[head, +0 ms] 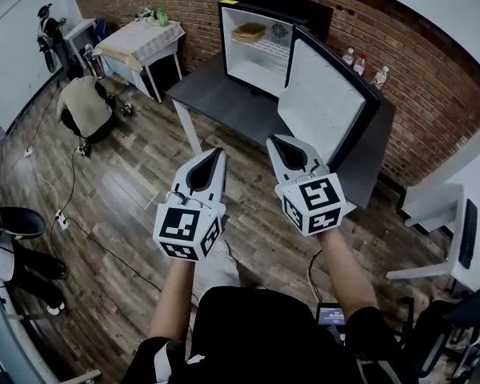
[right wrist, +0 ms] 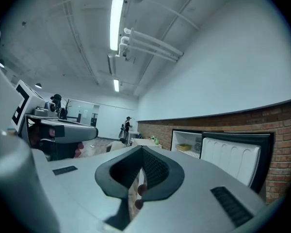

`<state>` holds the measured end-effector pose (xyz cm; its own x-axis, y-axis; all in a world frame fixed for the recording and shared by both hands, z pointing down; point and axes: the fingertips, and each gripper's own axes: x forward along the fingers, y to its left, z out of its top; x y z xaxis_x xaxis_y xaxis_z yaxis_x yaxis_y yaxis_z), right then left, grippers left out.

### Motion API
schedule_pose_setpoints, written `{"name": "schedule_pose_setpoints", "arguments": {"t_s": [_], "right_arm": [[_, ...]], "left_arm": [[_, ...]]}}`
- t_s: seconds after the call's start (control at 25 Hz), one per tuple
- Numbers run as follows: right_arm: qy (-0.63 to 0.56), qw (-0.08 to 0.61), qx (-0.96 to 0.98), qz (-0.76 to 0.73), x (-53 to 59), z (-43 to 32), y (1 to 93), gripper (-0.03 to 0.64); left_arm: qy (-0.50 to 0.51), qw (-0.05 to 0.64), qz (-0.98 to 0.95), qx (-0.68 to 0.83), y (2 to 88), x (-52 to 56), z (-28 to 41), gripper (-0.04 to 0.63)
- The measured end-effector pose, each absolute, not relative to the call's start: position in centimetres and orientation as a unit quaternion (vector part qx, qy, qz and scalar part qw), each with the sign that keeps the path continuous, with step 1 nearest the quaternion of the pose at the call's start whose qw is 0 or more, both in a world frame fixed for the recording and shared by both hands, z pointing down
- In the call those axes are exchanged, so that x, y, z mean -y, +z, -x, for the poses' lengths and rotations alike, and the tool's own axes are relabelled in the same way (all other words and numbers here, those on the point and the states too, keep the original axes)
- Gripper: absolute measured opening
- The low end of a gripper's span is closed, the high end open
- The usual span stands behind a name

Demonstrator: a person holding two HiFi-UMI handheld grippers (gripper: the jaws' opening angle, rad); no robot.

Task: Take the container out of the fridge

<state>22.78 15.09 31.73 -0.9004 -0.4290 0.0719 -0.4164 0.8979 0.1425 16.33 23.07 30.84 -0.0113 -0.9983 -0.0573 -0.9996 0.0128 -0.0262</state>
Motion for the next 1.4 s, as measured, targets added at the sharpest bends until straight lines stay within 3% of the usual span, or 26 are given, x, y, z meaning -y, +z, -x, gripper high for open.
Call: {"name": "schedule_pose_setpoints", "arguments": {"t_s": [1.4], "right_arm": [[-0.06, 0.066, 0.959, -0.27, 1.3, 1.0, 30.8, 0.04]], "left_arm": [[0.005, 0.026, 0.744, -0.667, 30.3, -5.6, 8.4, 0.012]]}}
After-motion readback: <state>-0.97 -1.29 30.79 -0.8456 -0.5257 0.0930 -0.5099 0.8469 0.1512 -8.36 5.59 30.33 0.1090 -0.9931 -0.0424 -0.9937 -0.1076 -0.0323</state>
